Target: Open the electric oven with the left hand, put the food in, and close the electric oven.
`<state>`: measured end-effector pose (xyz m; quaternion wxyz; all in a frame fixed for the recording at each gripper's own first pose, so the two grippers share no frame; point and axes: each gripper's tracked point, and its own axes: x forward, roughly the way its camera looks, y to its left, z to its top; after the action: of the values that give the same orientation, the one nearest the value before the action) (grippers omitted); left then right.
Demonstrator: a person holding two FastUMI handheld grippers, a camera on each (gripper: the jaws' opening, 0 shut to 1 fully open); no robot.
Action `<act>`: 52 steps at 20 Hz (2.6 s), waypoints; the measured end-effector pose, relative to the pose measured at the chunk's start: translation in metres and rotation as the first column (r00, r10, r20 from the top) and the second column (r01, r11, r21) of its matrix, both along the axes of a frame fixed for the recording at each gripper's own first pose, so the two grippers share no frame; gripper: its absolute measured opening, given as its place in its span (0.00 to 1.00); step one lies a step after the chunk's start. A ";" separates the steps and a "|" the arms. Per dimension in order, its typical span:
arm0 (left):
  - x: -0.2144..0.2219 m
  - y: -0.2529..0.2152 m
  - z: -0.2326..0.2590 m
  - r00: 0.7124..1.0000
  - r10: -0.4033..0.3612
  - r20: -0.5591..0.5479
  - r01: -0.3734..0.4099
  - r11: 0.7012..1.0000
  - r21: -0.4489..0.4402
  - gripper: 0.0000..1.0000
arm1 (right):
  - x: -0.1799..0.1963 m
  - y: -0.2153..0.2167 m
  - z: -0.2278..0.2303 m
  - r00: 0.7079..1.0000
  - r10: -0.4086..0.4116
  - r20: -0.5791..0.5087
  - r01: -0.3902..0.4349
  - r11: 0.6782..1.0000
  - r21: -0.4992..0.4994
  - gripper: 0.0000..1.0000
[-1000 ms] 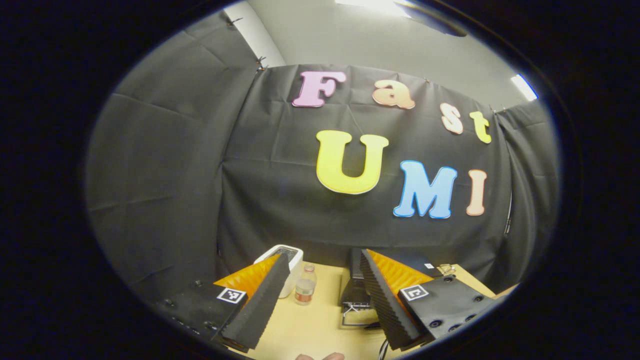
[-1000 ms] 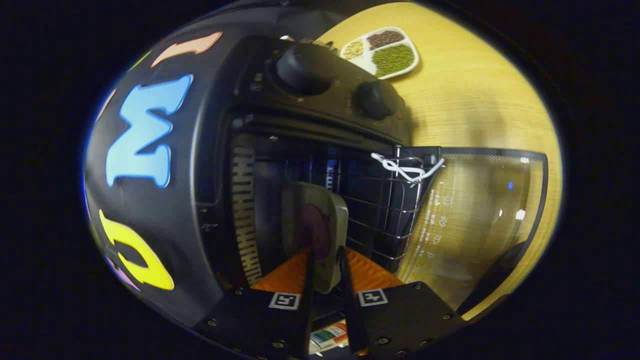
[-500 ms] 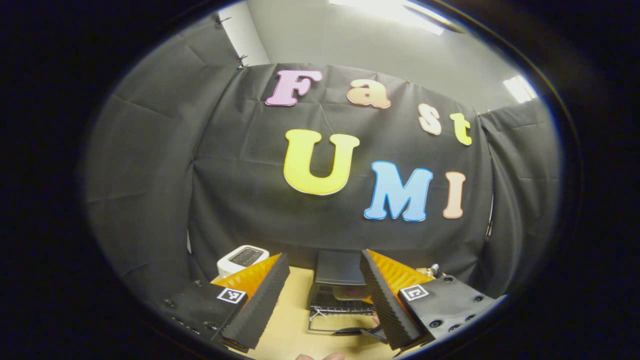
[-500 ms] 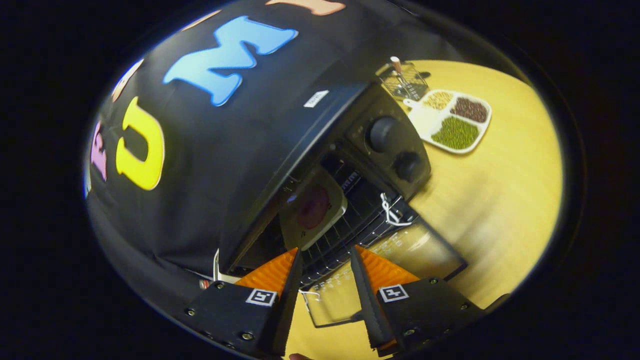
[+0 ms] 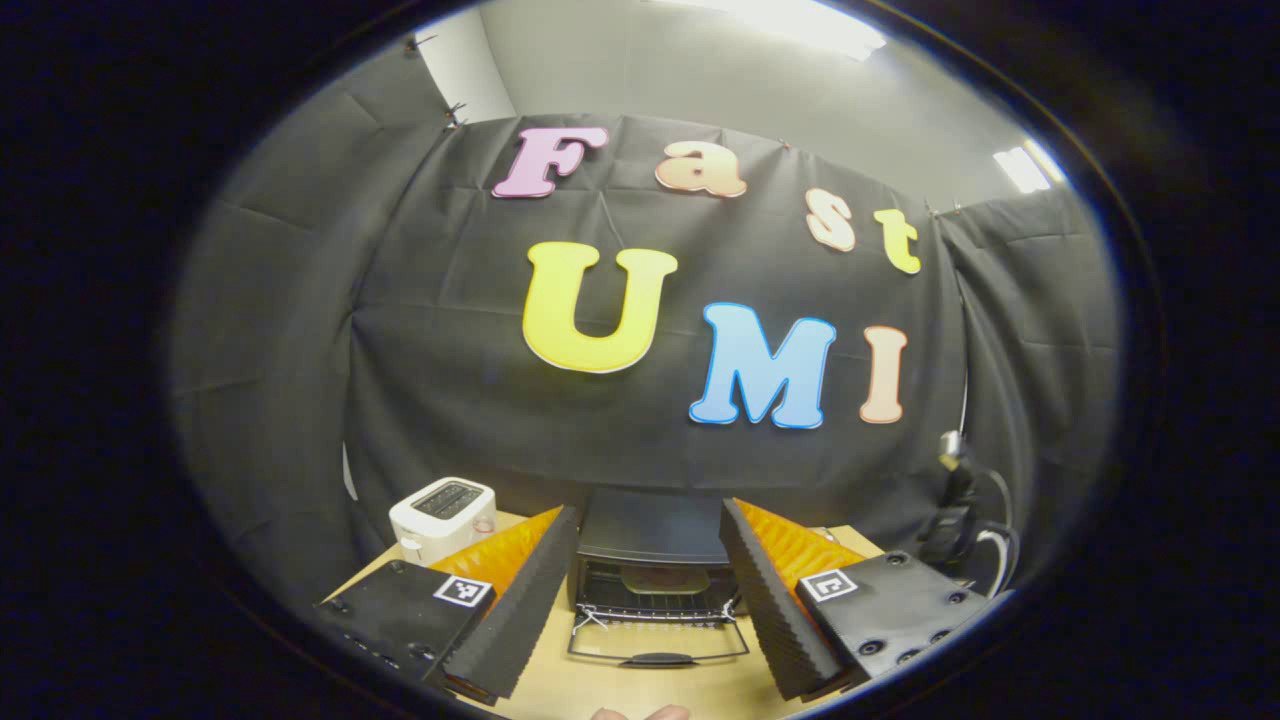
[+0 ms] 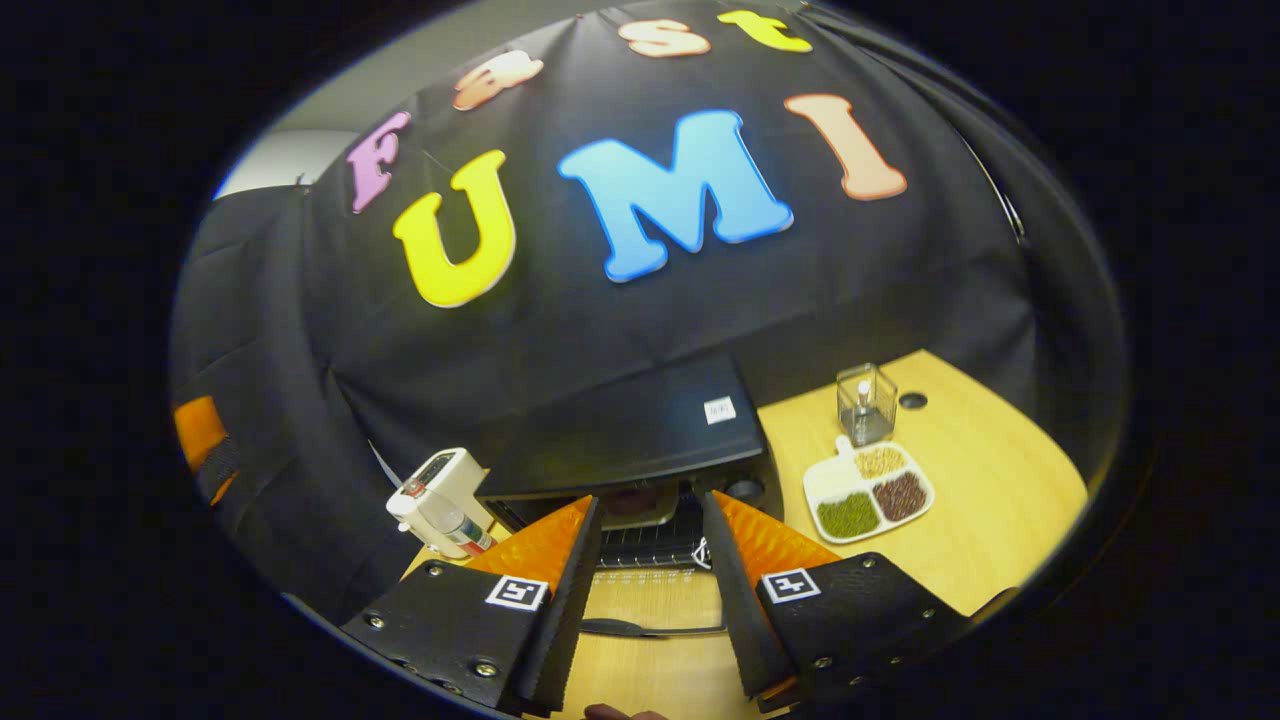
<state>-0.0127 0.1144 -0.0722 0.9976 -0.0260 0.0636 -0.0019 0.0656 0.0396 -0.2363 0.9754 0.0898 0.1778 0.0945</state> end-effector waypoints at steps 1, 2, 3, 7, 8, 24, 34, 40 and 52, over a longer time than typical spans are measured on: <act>0.001 -0.007 -0.001 1.000 -0.007 -0.003 0.007 1.000 0.001 1.00 | -0.007 -0.008 0.019 0.999 0.008 0.048 -0.007 1.000 -0.020 0.65; 0.003 -0.014 -0.003 1.000 -0.013 -0.006 0.013 1.000 0.002 0.97 | -0.013 -0.018 0.037 0.995 0.007 0.095 -0.003 0.999 -0.047 0.73; 0.003 -0.021 -0.003 1.000 -0.022 -0.007 0.022 1.000 0.001 0.95 | -0.022 -0.028 0.058 0.989 0.004 0.145 0.006 0.998 -0.064 0.78; 0.008 -0.047 -0.008 0.999 -0.052 -0.015 0.052 0.999 0.013 0.98 | -0.049 -0.066 0.134 0.944 -0.052 0.325 0.090 0.991 -0.102 0.95; 0.009 -0.051 -0.014 0.998 -0.054 -0.024 0.054 0.998 0.014 1.00 | -0.056 -0.074 0.147 0.931 -0.067 0.358 0.114 0.987 -0.112 0.94; 0.026 -0.071 -0.190 0.877 -0.058 -0.477 0.084 0.996 0.034 0.96 | -0.074 -0.125 0.192 0.873 -0.154 0.463 0.233 0.965 -0.118 0.96; 0.007 -0.065 -0.311 0.650 -0.040 -0.759 0.130 0.990 0.058 0.93 | -0.061 -0.160 0.180 0.886 -0.187 0.425 0.265 0.955 -0.133 0.97; 0.002 -0.055 -0.368 0.499 -0.002 -0.867 0.125 0.990 0.070 1.00 | -0.055 -0.178 0.171 0.892 -0.213 0.398 0.288 0.948 -0.137 0.97; 0.030 -0.040 -0.419 0.360 0.030 -0.932 0.137 0.987 0.085 1.00 | -0.046 -0.191 0.167 0.891 -0.254 0.378 0.336 0.927 -0.169 0.97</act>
<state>0.0170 0.0749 -0.4914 0.7853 0.0538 0.6166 -0.0147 0.0200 -0.1517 -0.0697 0.9979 -0.0156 -0.0041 -0.0623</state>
